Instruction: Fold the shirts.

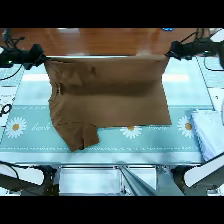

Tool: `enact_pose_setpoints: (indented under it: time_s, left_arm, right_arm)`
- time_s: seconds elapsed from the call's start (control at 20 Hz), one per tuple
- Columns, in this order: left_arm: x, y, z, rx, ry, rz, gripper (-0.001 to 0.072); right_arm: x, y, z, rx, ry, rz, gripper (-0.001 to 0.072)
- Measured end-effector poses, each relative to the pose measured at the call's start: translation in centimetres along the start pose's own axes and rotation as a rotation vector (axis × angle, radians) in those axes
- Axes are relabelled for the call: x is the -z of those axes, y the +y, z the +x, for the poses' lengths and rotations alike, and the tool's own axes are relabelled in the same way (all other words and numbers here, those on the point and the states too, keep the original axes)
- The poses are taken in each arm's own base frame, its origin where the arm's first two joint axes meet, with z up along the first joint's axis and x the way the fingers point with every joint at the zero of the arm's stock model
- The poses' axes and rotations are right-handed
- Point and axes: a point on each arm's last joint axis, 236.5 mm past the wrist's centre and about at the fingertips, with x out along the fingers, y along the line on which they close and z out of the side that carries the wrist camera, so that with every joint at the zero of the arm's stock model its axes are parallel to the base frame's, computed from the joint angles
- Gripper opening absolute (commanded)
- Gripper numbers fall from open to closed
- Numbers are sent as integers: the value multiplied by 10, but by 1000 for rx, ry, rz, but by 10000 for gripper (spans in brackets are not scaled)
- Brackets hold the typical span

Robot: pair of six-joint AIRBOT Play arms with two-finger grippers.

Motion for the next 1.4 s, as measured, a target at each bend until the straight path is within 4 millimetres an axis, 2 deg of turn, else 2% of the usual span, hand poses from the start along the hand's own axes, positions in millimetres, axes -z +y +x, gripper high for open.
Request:
enact_pose_setpoints:
  time_s: [0.15,0.25,0.35,0.55,0.75,0.9,1.1,1.15,1.2,1.25,1.4]
  left_arm:
    - [5,7,20,3,54,-9,15]
    - [13,7,21,9,97,10,15]
    - [23,8,16,19,156,50,15]
    - [65,21,5,34,336,92,15]
    - [115,43,2,22,503,67,15]
    - [138,55,2,9,570,52,15]
    - [150,64,-1,-10,611,48,15]
    - [152,65,-1,-13,617,49,75]
    - [153,66,-2,-14,623,48,363]
    - [155,67,-3,-17,633,48,511]
    - [164,66,-14,-8,686,39,509]
  right_arm:
    - [8,-12,26,-2,42,31,25]
    - [15,-14,31,-6,76,36,26]
    - [22,-18,25,-10,113,36,26]
    - [53,-36,13,11,251,32,26]
    - [86,-46,13,29,380,39,26]
    - [110,-50,19,32,457,51,26]
    - [133,-54,30,30,524,71,29]
    - [137,-55,33,30,535,76,186]
    - [139,-57,35,33,542,84,417]
    - [141,-57,36,36,545,96,419]
    - [140,-60,29,43,547,126,418]
